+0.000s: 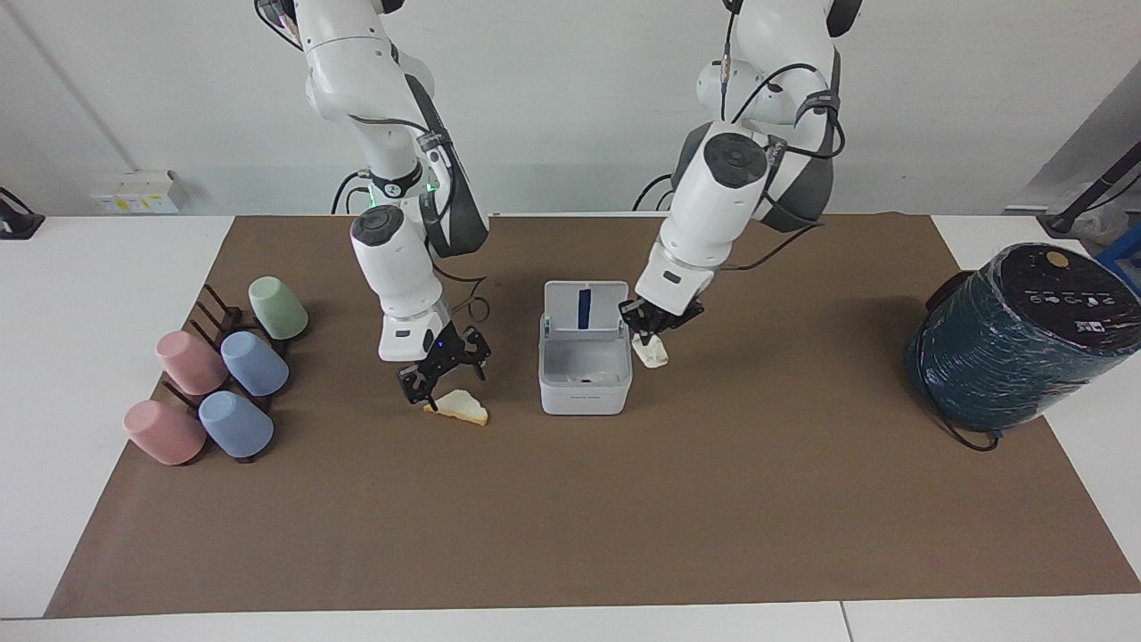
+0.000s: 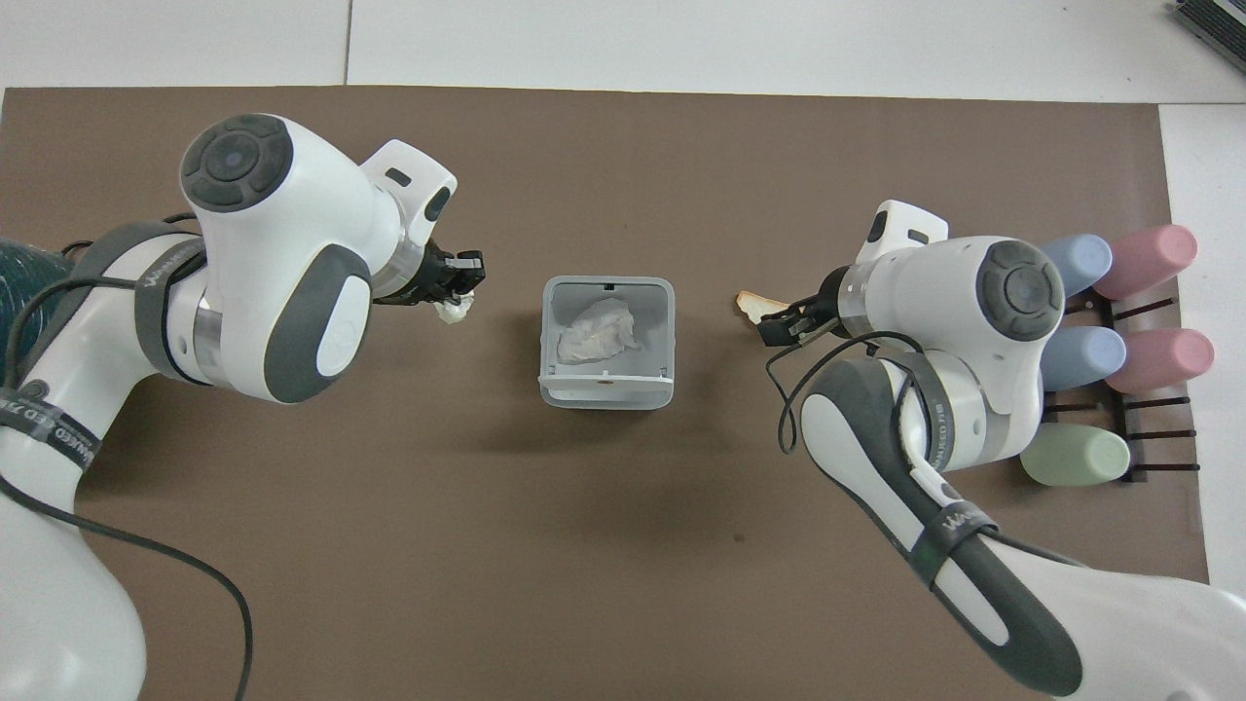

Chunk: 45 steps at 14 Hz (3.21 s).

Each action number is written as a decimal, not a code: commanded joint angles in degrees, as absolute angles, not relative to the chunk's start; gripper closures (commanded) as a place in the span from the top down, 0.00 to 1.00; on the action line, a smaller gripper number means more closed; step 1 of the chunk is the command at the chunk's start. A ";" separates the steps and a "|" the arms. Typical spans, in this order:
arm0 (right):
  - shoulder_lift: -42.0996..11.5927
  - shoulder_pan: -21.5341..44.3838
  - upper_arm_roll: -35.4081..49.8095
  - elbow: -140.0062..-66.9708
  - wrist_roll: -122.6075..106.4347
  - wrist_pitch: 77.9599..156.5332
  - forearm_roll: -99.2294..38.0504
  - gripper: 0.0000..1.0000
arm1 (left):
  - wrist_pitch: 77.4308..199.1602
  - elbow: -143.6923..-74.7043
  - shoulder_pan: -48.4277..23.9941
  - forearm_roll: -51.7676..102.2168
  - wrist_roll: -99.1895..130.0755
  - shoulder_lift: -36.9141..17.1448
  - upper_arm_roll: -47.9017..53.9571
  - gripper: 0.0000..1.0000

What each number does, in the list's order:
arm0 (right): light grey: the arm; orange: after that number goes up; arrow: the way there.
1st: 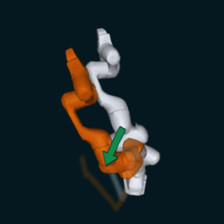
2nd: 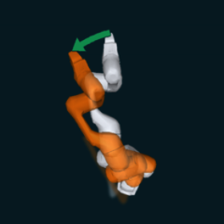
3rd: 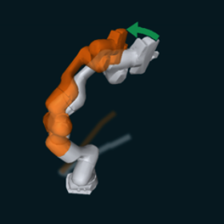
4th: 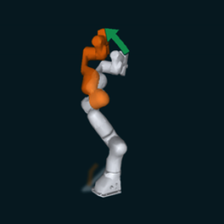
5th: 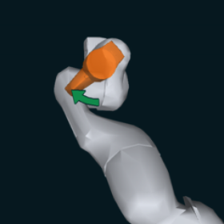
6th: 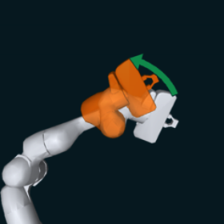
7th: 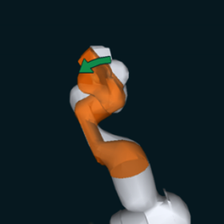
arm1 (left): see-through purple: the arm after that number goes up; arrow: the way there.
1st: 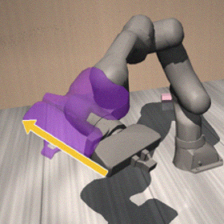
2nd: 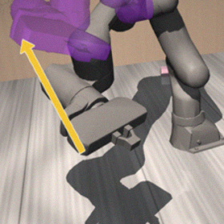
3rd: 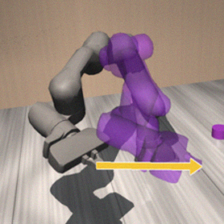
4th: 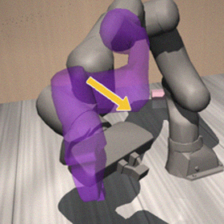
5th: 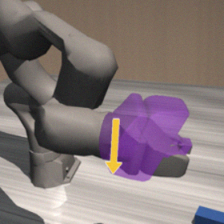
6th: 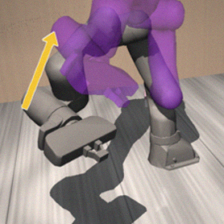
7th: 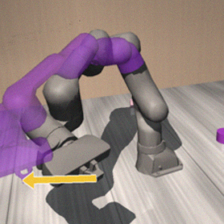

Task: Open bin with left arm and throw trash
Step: 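Drop the scrap into the bin while the right gripper grasps the crust, then withdraw the left gripper while the right gripper lifts the bread crust, then carry the bread crust over the bin and open the right gripper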

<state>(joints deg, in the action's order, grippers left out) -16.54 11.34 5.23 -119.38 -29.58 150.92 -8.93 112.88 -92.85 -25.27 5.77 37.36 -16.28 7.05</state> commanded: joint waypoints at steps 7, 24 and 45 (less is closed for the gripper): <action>-23.20 11.34 5.54 -120.94 -40.78 165.82 -8.17 1.00 | 116.81 -95.80 -30.15 5.36 41.66 -15.38 6.15 0.83; -13.73 12.22 4.75 -116.28 -21.03 146.88 -8.00 0.00 | 87.19 -82.18 -6.25 -0.09 15.58 -8.18 5.80 0.83; -21.36 26.98 5.80 -98.35 7.73 140.98 -13.27 0.00 | 85.78 -86.40 -1.58 -3.08 2.29 -3.34 6.33 1.00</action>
<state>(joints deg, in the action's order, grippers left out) -21.21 27.11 5.61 -98.30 6.94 140.67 -12.46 85.19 -83.85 -1.20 -1.83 1.79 -5.62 6.72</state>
